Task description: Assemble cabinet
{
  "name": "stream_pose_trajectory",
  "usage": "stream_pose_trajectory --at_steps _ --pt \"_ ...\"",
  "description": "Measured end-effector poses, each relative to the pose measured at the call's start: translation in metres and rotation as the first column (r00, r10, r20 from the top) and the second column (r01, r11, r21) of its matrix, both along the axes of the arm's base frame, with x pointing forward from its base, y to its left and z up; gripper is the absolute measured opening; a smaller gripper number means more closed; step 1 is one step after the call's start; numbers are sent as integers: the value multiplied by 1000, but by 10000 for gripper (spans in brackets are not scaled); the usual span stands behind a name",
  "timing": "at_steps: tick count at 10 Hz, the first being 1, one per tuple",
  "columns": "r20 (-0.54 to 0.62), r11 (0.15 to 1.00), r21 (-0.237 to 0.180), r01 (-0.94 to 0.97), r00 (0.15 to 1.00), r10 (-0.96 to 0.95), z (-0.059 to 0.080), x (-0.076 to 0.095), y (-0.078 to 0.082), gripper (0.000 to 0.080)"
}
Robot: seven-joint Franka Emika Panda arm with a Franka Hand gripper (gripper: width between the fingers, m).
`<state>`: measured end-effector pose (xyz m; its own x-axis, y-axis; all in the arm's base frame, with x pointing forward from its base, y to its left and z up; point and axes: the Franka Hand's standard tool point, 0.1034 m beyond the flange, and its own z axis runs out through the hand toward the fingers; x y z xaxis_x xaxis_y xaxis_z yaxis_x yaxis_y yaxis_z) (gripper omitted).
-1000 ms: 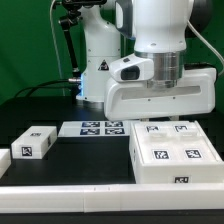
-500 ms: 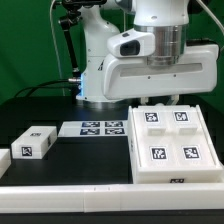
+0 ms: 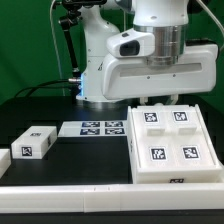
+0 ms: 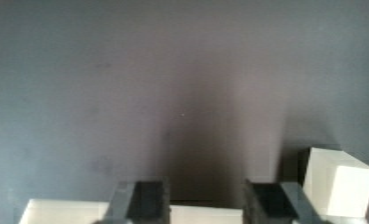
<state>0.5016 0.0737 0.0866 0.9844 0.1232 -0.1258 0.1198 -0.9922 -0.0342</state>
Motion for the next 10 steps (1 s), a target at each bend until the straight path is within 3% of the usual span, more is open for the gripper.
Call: stream_pose_trajectory --at_steps 1,4,8,10 --pt "-16 1000 -3 -3 1000 3 13 5 -2 202" --pt "-31 1000 -6 -5 1000 5 32 18 -4 202" --pt "-29 1000 -5 -14 999 14 29 17 -4 201" --pt "-43 999 -1 -33 999 32 40 26 -12 201"
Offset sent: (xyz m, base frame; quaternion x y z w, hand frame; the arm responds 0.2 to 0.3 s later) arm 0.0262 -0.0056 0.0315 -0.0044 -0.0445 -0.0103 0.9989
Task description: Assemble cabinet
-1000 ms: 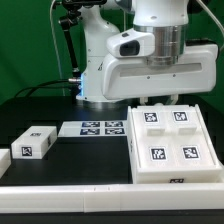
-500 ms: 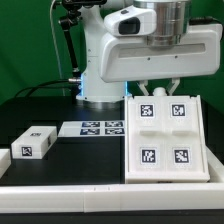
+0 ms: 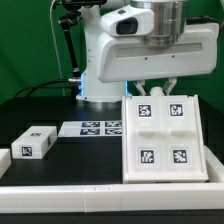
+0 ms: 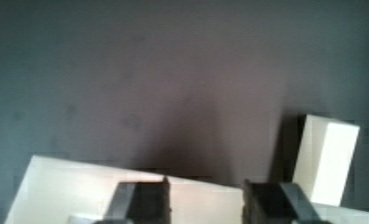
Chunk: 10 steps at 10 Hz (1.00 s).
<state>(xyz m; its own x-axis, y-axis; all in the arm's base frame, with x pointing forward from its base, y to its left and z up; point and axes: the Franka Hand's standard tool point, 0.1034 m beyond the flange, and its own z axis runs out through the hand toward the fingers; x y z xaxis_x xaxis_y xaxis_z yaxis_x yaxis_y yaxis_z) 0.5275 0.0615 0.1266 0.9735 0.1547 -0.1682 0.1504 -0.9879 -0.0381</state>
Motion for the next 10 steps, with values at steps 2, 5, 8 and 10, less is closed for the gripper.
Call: stream_pose_trajectory --at_steps 2,5,8,10 --pt "-5 1000 2 -7 1000 7 11 11 -2 187" --pt "1 1000 3 -14 1000 14 8 14 1 160" --pt "0 1000 3 -14 1000 14 7 14 1 148" --pt "-1 1000 3 -14 1000 14 7 14 1 391"
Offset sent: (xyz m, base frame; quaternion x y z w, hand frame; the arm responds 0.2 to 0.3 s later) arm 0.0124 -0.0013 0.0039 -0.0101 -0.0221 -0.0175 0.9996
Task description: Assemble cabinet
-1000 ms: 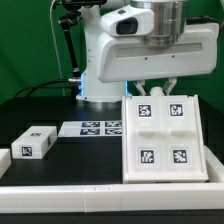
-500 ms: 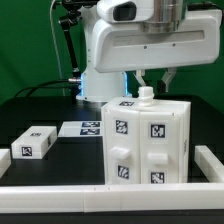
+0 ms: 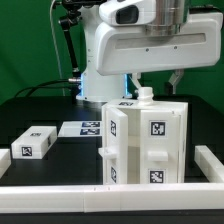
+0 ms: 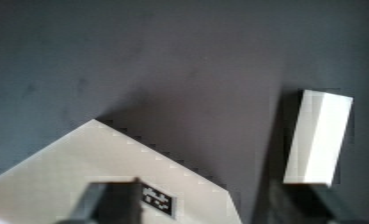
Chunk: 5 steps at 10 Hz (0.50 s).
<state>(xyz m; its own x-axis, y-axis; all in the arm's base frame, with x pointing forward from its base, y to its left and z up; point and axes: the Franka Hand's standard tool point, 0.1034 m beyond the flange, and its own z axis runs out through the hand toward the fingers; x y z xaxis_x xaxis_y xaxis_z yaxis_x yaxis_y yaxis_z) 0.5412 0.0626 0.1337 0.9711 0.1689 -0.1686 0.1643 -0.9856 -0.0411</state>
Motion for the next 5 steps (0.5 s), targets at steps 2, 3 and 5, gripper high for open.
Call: stream_pose_trajectory --at_steps 2,3,5 --pt "10 1000 1 2 1000 -2 -7 -3 0 528" --pt "17 999 -6 34 999 -34 -13 -18 -3 720" --pt "6 998 -17 67 998 -67 -20 -49 -21 775"
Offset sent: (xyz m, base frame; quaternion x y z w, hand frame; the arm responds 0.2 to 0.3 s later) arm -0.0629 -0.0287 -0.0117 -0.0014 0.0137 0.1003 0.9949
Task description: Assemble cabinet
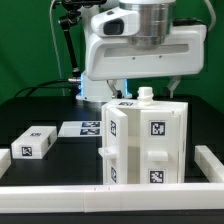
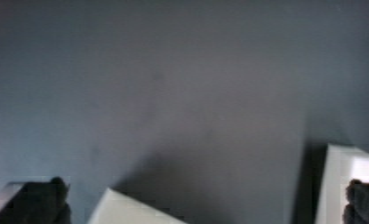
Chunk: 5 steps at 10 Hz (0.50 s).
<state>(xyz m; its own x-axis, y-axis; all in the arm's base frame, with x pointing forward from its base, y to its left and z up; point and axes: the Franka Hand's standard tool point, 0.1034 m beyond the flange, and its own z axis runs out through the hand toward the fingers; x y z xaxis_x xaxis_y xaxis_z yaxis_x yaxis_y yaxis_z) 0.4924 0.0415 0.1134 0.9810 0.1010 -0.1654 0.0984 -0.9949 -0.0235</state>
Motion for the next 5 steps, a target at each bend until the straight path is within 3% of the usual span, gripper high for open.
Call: stream_pose_trajectory --at_steps 1,5 --pt "-7 1000 -4 9 1000 -9 -6 -8 -8 794" --pt "-6 1000 -3 3 1000 -3 -6 -6 -5 796"
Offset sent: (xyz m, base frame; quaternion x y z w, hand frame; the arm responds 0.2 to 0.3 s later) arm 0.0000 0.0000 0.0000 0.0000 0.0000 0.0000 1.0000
